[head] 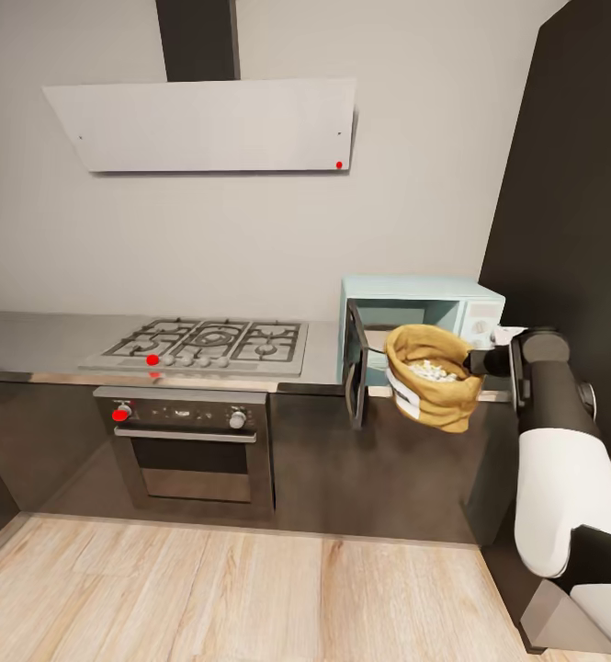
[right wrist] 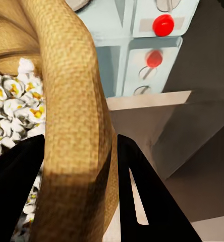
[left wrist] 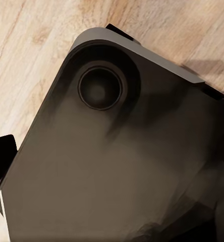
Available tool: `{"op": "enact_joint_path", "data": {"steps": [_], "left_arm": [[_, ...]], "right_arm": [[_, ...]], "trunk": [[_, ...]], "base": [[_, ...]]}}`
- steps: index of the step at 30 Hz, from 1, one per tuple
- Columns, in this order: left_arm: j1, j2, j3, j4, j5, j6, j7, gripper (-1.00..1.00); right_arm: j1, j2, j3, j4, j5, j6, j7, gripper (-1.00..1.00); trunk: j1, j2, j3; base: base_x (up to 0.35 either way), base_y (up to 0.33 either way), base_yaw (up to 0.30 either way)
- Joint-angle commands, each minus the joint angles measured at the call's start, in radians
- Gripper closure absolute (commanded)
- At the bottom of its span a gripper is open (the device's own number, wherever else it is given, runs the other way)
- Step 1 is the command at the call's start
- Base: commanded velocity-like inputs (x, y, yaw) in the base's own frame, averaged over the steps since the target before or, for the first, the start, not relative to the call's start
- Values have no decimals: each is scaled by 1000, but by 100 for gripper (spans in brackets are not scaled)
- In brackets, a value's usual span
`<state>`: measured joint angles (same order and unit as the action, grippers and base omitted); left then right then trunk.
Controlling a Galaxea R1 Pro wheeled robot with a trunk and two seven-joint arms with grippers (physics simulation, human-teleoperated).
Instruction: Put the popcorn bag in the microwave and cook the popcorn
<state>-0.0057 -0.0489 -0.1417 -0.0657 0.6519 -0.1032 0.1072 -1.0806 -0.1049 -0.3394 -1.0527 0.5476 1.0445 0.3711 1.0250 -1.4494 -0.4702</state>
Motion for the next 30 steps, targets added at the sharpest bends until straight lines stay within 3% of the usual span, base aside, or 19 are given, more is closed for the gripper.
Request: {"op": "enact_joint_path", "data": {"steps": [1, 3, 7, 11, 24, 30], "left_arm": [[0, 0, -8, 0, 6, -3, 5, -100], [0, 0, -9, 0, 6, -3, 5, -100], [0, 0, -8, 0, 6, -3, 5, -100], [0, 0, -8, 0, 6, -3, 5, -100], [0, 0, -8, -1, 6, -3, 5, -100], [0, 0, -7, -3, 6, -3, 5, -100]], "right_arm": [[-2, -2, -6, -2, 8, 3, 5, 100], [-15, -2, -7, 10, 9, 3, -7, 100], [-121, 0, -7, 139, 8, 3, -112, 100], [-178, 6, -7, 192, 6, 3, -178, 100], [-186, 14, -18, 219, -10, 3, -174, 100], [-186, 14, -65, 218, -11, 3, -173, 100]], "trunk": [[0, -1, -1], [0, -1, -1], [0, -1, -1], [0, -1, -1], [0, -1, -1], [0, -1, -1]], "base": [[0, 0, 0], [0, 0, 0], [0, 0, 0], [0, 0, 0], [0, 0, 0], [0, 0, 0]]}}
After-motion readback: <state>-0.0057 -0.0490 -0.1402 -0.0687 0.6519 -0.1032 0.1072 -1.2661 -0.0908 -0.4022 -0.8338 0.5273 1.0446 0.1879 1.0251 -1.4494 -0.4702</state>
